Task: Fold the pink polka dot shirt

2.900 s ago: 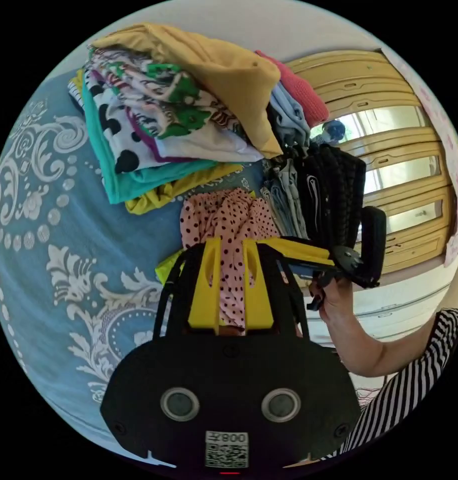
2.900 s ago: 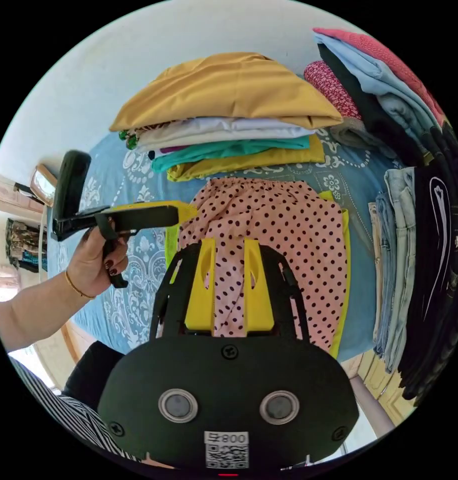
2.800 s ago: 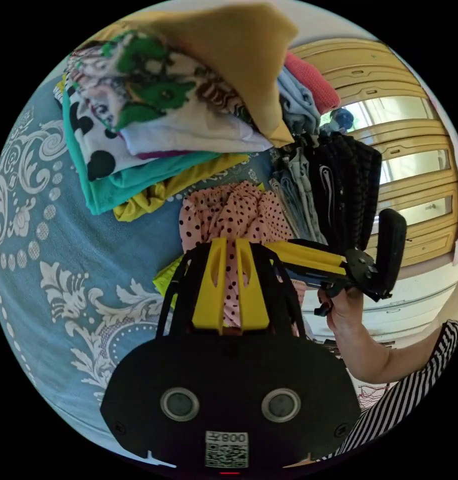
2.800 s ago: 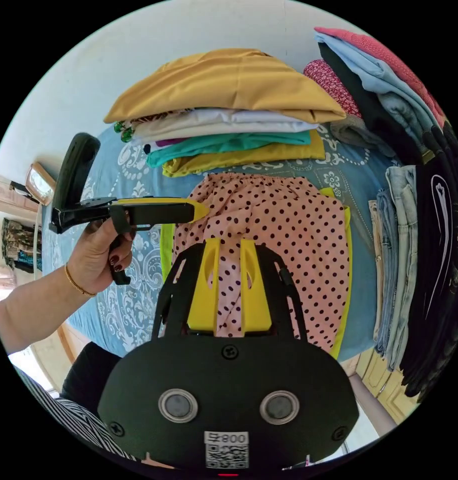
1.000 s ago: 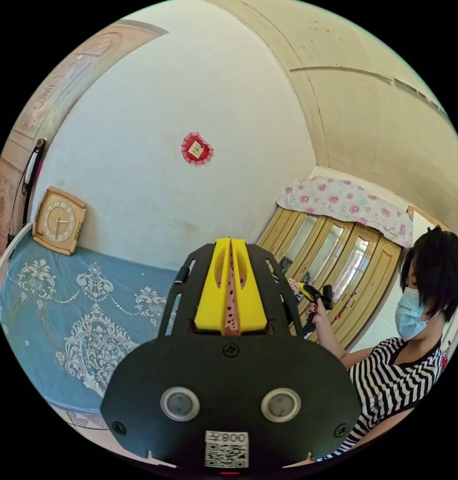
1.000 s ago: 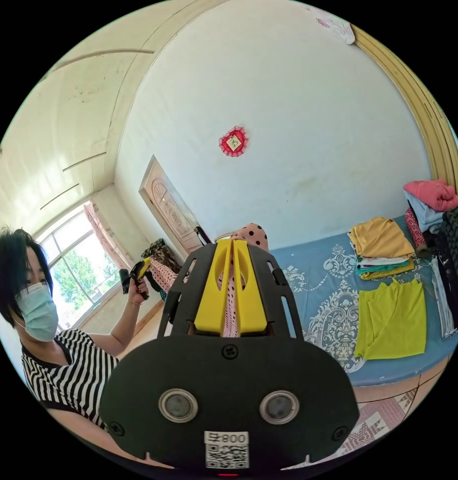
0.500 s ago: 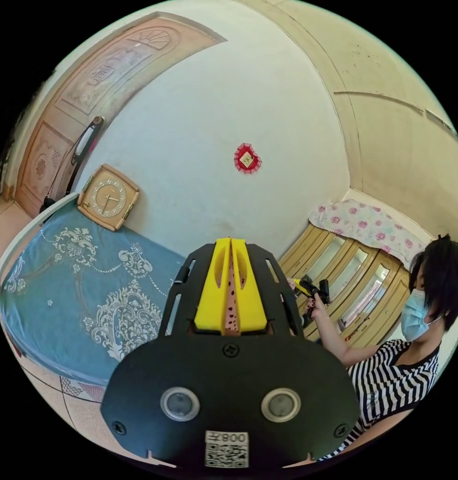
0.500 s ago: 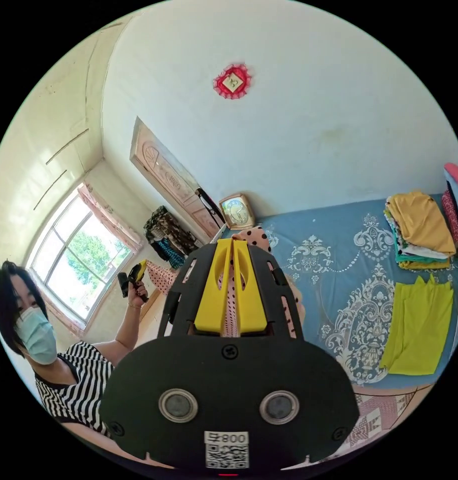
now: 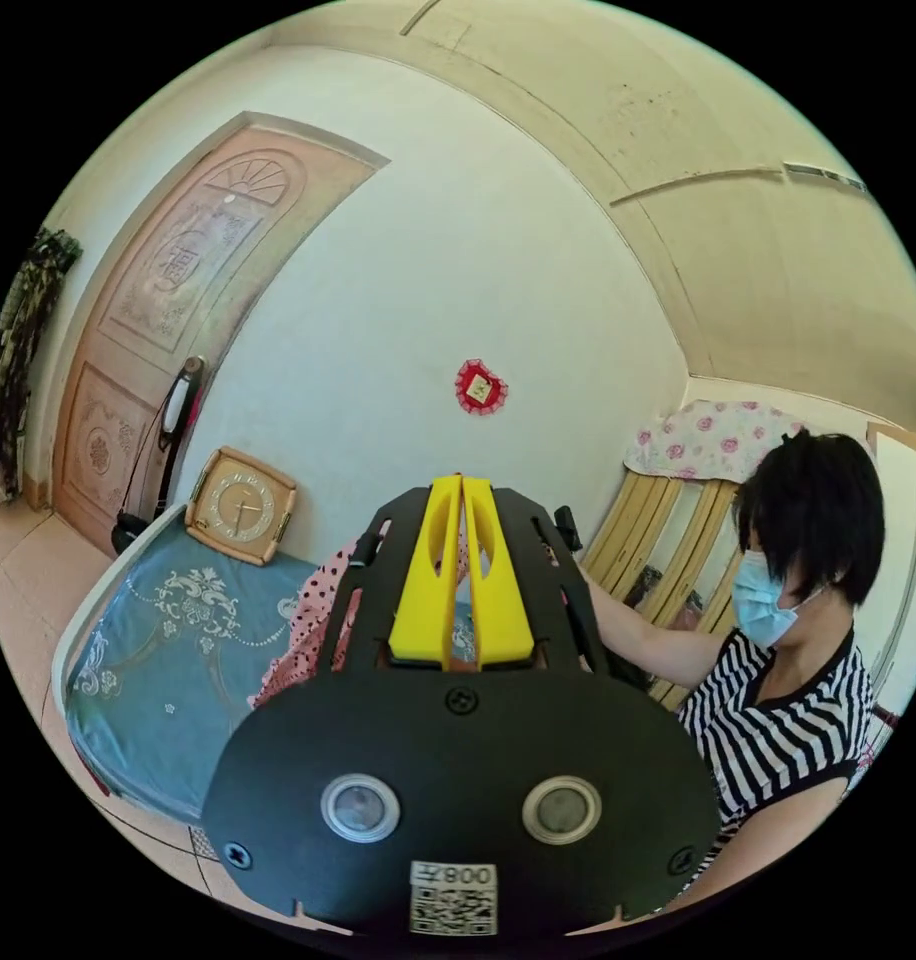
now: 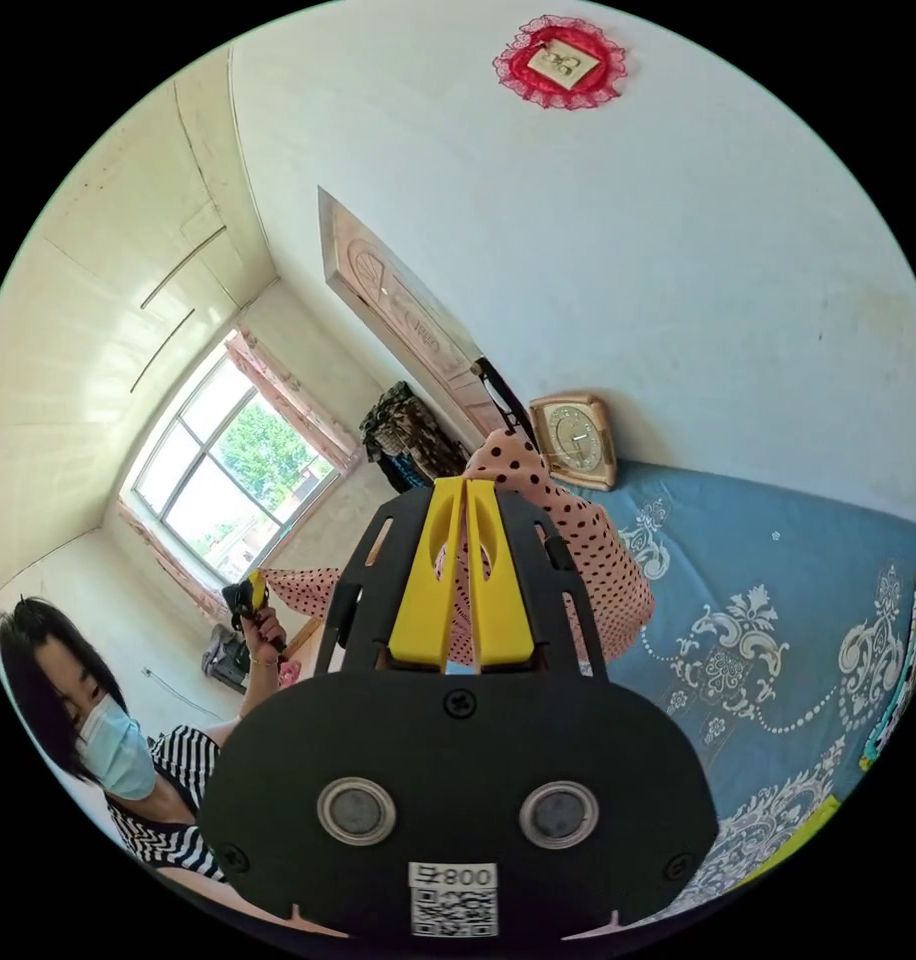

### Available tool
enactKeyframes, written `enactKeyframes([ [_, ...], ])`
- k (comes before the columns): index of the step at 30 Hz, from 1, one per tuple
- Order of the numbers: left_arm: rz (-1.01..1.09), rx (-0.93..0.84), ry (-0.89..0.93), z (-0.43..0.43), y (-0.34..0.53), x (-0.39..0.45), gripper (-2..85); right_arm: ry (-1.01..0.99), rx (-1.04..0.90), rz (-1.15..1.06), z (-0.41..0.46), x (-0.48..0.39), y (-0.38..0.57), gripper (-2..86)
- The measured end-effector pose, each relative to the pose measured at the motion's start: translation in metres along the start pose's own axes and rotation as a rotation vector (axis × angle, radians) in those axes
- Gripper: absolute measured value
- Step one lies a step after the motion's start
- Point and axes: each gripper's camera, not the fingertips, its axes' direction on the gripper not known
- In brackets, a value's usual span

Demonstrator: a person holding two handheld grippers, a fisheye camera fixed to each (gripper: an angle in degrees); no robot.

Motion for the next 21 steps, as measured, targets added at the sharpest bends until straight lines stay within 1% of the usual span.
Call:
enactKeyframes([
  [3,0.011,-0.099,0.112,0.033,0.027,0.008,0.1,0.019,0.020,0.036,-0.009,0.065,0.004,0.2],
  [5,-0.024,-0.198,0.202,0.065,0.055,0.008,0.1,0.045,0.038,0.124,-0.023,0.136,0.023,0.3],
  [6,-0.069,-0.270,0.255,0.090,0.078,0.006,0.1,0.055,0.039,0.153,-0.026,0.157,0.029,0.3],
  [7,-0.121,-0.347,0.309,0.118,0.105,0.004,0.1,0.069,0.027,0.218,-0.033,0.199,0.045,0.4],
  [8,-0.152,-0.385,0.333,0.133,0.120,0.002,0.1,0.076,0.003,0.302,-0.039,0.244,0.063,0.4],
  [9,-0.203,-0.464,0.382,0.162,0.150,0.000,0.1,0.086,-0.004,0.347,-0.043,0.267,0.074,0.5],
  [10,-0.249,-0.525,0.409,0.190,0.182,-0.002,0.1,0.123,-0.010,0.429,-0.051,0.308,0.099,0.7],
  [11,-0.276,-0.551,0.414,0.204,0.200,-0.003,0.1,0.176,-0.021,0.509,-0.061,0.345,0.128,0.9],
  [13,-0.350,-0.703,0.383,0.259,0.270,-0.007,0.1,0.251,-0.056,0.620,-0.075,0.392,0.176,1.5],
  [14,-0.366,-0.736,0.368,0.272,0.286,-0.008,0.1,0.269,-0.076,0.679,-0.083,0.417,0.211,1.9],
  [15,-0.383,-0.806,0.332,0.294,0.318,-0.011,0.1,0.265,-0.080,0.692,-0.086,0.427,0.229,2.2],
  [16,-0.415,-0.881,0.296,0.314,0.346,-0.014,0.1,0.225,-0.113,0.707,-0.087,0.443,0.264,2.6],
  [18,-0.465,-0.939,0.287,0.333,0.377,-0.019,0.1,0.174,-0.201,0.719,-0.077,0.457,0.317,3.4],
  [20,-0.490,-0.968,0.271,0.343,0.394,-0.023,0.2,0.073,-0.324,0.765,-0.055,0.468,0.386,4.8],
  [21,-0.481,-0.972,0.268,0.346,0.398,-0.025,0.2,0.037,-0.327,0.777,-0.050,0.470,0.401,5.3],
])
